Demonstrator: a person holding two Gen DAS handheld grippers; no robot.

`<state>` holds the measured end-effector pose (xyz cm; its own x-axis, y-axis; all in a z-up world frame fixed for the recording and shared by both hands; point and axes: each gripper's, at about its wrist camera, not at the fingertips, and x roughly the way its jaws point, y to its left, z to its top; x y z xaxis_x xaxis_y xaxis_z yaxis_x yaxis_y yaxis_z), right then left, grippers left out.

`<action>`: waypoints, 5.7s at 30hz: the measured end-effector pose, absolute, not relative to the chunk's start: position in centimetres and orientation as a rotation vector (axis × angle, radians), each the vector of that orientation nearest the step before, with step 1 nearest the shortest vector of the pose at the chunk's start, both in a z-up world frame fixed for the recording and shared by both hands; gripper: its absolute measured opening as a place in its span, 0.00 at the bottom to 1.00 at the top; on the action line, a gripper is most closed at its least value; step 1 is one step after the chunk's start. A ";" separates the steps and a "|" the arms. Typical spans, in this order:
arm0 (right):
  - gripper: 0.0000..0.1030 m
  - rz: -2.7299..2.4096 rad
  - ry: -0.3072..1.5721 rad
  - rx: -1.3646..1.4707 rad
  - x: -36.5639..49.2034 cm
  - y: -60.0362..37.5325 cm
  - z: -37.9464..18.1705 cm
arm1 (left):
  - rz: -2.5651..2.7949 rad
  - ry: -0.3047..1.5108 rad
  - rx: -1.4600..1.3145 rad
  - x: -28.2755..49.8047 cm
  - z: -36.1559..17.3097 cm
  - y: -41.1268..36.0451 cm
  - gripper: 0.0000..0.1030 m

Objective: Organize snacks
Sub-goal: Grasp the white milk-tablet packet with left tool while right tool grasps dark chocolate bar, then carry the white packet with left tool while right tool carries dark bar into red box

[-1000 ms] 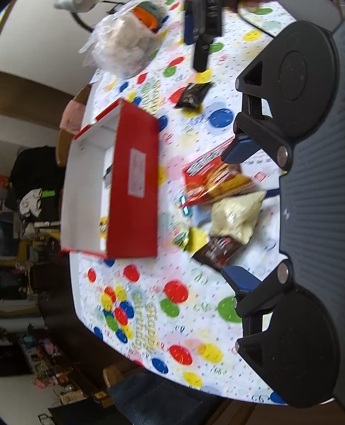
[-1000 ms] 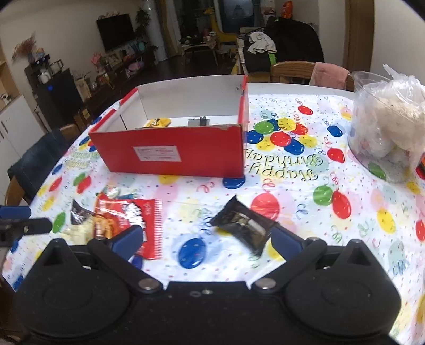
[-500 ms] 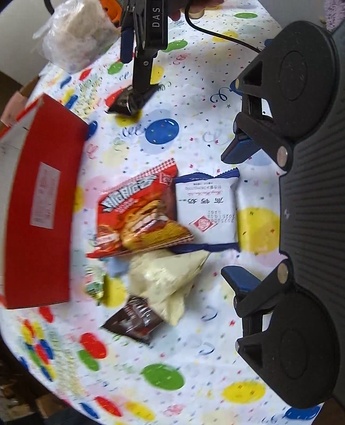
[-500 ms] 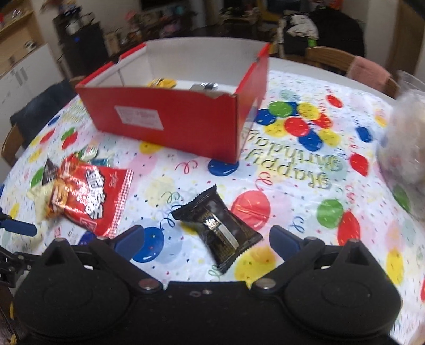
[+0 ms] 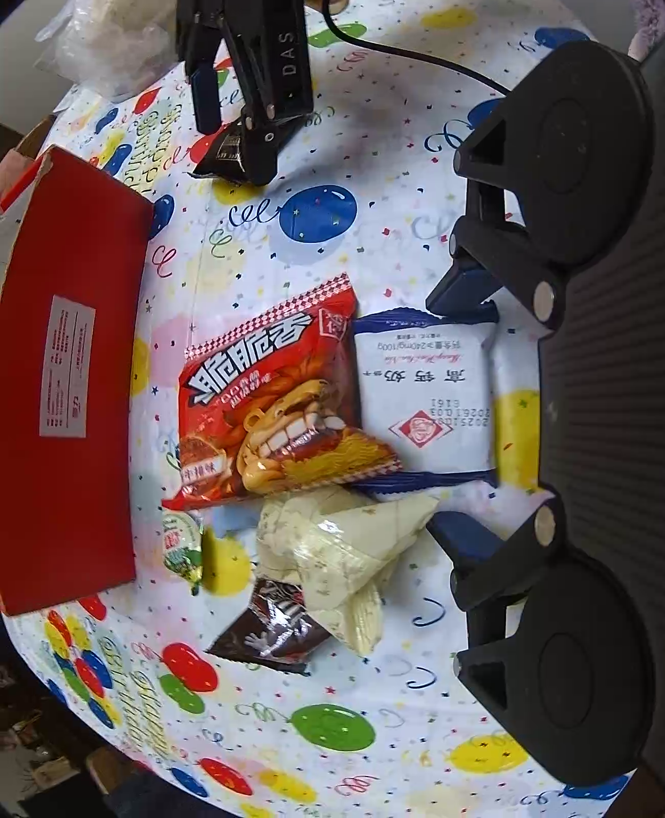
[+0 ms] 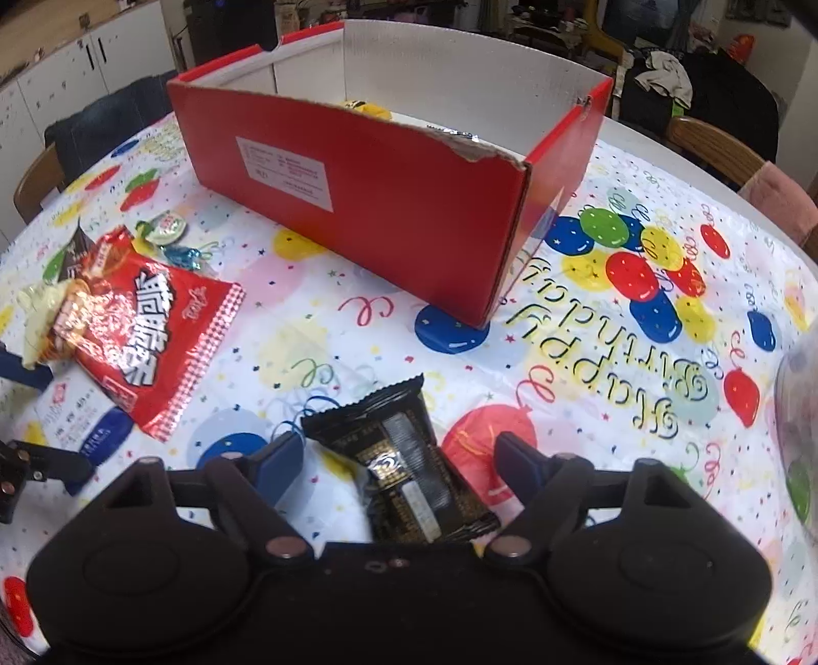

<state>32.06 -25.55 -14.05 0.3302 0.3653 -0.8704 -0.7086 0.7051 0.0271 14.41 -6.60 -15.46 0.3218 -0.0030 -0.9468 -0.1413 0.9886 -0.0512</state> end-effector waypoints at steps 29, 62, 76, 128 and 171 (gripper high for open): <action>0.30 0.544 1.038 -0.122 28.3 -26.5 -13.5 | -0.026 1.203 -0.106 11.9 -15.0 -6.2 0.58; 0.29 0.336 0.947 0.098 18.4 -26.7 -7.7 | -0.215 1.160 -0.087 8.4 -13.5 -4.4 0.44; 0.29 0.345 0.926 0.101 17.7 -26.8 -6.6 | -0.206 1.156 -0.040 8.0 -12.8 -5.2 0.50; 0.29 0.329 0.833 0.128 20.9 -26.5 -0.3 | -0.188 0.921 -0.084 11.2 -2.9 -2.7 0.56; 0.29 0.452 1.183 0.087 51.3 -15.3 -7.9 | 0.130 1.153 0.029 41.3 -6.1 2.9 0.56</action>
<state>51.32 -15.33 -7.86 0.3006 0.3848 -0.8727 -0.2950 0.9076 0.2986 41.27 2.91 -6.13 0.3989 0.1173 -0.9095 -0.0874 0.9921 0.0896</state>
